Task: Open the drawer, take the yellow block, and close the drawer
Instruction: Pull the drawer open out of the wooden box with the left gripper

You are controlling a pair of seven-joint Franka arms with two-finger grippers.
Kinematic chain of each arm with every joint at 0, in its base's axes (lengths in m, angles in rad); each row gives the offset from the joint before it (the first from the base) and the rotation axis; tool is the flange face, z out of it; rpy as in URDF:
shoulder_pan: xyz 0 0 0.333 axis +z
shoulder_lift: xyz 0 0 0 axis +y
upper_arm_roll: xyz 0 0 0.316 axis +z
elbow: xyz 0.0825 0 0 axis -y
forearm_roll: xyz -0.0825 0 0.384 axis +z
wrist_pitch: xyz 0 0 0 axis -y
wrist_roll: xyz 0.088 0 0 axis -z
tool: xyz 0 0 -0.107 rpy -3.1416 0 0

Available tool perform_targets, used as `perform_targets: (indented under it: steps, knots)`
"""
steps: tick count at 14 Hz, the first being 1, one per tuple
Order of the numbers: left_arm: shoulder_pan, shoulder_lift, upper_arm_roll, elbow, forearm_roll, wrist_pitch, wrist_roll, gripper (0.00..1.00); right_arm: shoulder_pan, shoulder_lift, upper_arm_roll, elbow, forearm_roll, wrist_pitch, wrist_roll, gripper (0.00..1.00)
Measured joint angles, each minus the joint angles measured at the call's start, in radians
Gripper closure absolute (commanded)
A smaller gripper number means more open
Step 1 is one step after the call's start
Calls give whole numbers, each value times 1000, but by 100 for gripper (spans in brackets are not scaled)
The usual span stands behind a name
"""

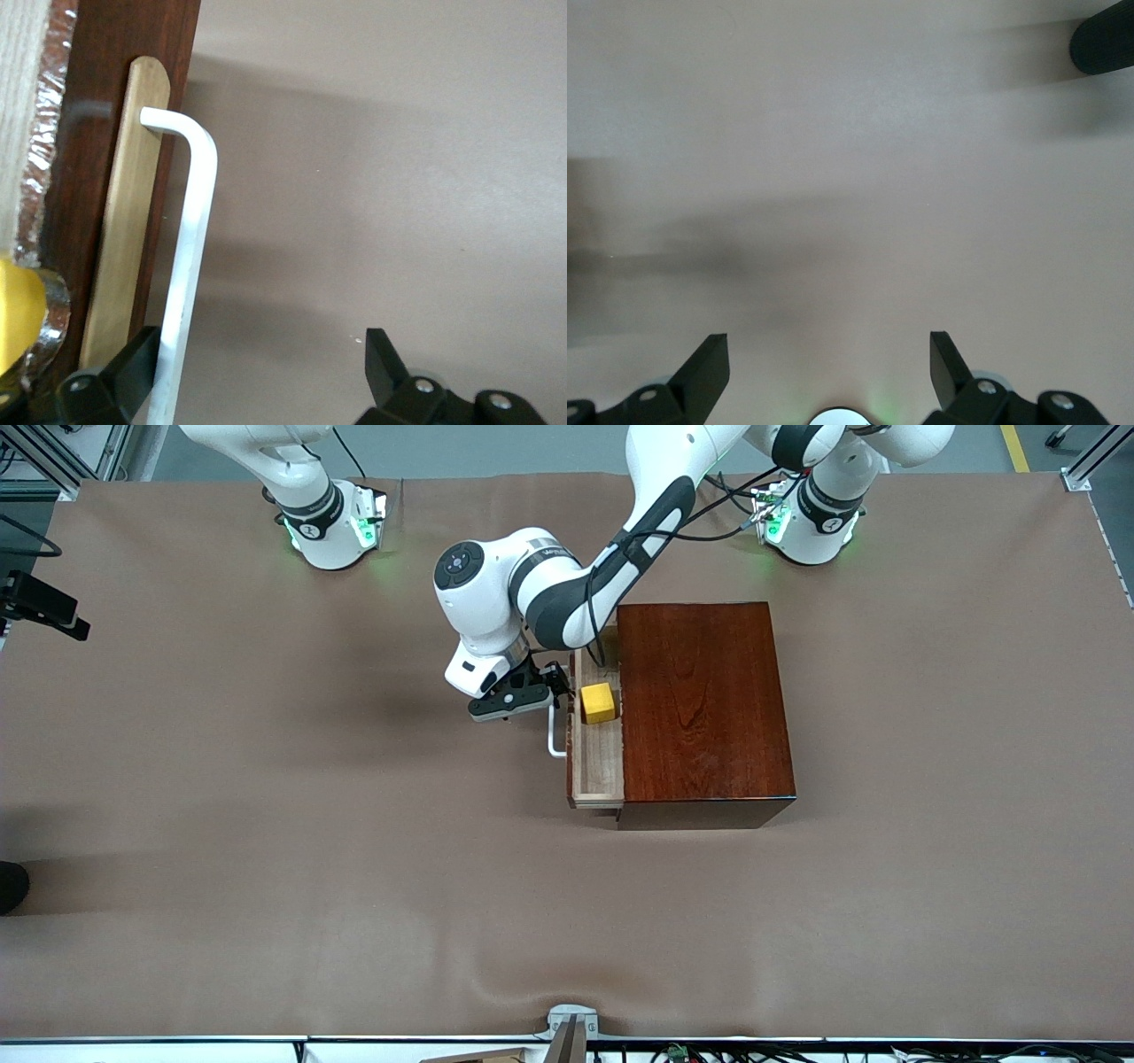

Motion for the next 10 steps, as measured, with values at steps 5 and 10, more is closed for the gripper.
perform_targets:
  steps: [5,10]
  knots:
    - [0,1,-6,0,-17,62,-51,0,0,2,-1,0,0,0,0,0]
    - [-1,0,-11,5,-23,96,-72,0,0,4,-1,0,-7,0,0,0]
